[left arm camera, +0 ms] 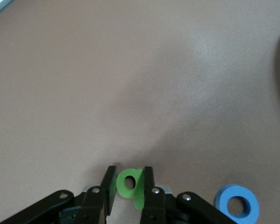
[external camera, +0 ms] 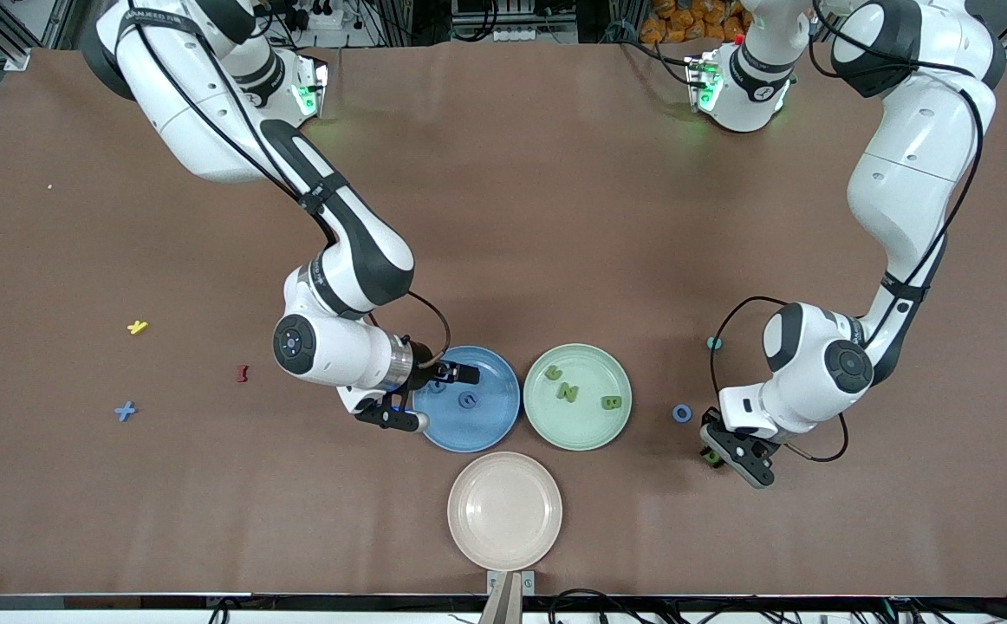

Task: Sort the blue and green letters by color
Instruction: 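Drop the green p in the green plate while the right gripper reaches X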

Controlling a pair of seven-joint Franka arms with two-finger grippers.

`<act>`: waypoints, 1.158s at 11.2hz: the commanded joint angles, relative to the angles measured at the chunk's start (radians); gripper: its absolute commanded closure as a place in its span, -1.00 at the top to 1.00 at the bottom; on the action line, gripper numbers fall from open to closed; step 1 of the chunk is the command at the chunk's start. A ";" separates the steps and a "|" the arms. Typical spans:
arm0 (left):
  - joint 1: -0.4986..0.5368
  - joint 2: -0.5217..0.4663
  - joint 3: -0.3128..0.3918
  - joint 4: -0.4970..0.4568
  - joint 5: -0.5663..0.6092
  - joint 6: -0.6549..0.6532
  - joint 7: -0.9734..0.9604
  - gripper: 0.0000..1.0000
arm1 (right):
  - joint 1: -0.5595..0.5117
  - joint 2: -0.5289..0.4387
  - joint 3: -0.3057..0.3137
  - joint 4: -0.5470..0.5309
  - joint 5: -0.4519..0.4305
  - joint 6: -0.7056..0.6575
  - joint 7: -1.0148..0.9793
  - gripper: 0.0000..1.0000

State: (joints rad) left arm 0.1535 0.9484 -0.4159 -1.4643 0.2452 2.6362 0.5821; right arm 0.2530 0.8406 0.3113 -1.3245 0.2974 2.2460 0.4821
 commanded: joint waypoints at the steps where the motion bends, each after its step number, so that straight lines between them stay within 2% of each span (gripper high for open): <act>1: 0.011 -0.008 -0.014 0.004 -0.024 -0.001 0.025 -1.00 | -0.107 0.003 -0.012 0.004 -0.035 -0.078 -0.141 1.00; 3: 0.009 -0.031 -0.032 0.005 -0.064 -0.039 0.002 -1.00 | -0.220 0.002 -0.027 0.004 -0.076 -0.184 -0.377 1.00; 6: -0.031 -0.069 -0.056 0.010 -0.092 -0.120 -0.103 -1.00 | -0.306 -0.002 -0.096 0.004 -0.321 -0.229 -0.558 1.00; 7: -0.048 -0.082 -0.058 0.010 -0.087 -0.130 -0.173 -1.00 | -0.354 -0.003 -0.098 0.004 -0.377 -0.239 -0.615 1.00; 9: -0.110 -0.111 -0.054 0.009 -0.080 -0.142 -0.284 -1.00 | -0.453 0.000 -0.101 0.004 -0.432 -0.227 -0.721 1.00; 11: -0.172 -0.117 -0.046 0.009 -0.080 -0.171 -0.410 -1.00 | -0.532 0.003 -0.101 0.005 -0.577 -0.204 -0.808 1.00; 13: -0.247 -0.122 -0.026 0.009 -0.078 -0.189 -0.609 -1.00 | -0.575 0.003 -0.101 0.004 -0.583 -0.203 -0.942 1.00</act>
State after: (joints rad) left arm -0.0193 0.8534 -0.4805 -1.4438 0.1837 2.4751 0.1488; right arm -0.2824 0.8426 0.1932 -1.3241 -0.2465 2.0402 -0.3449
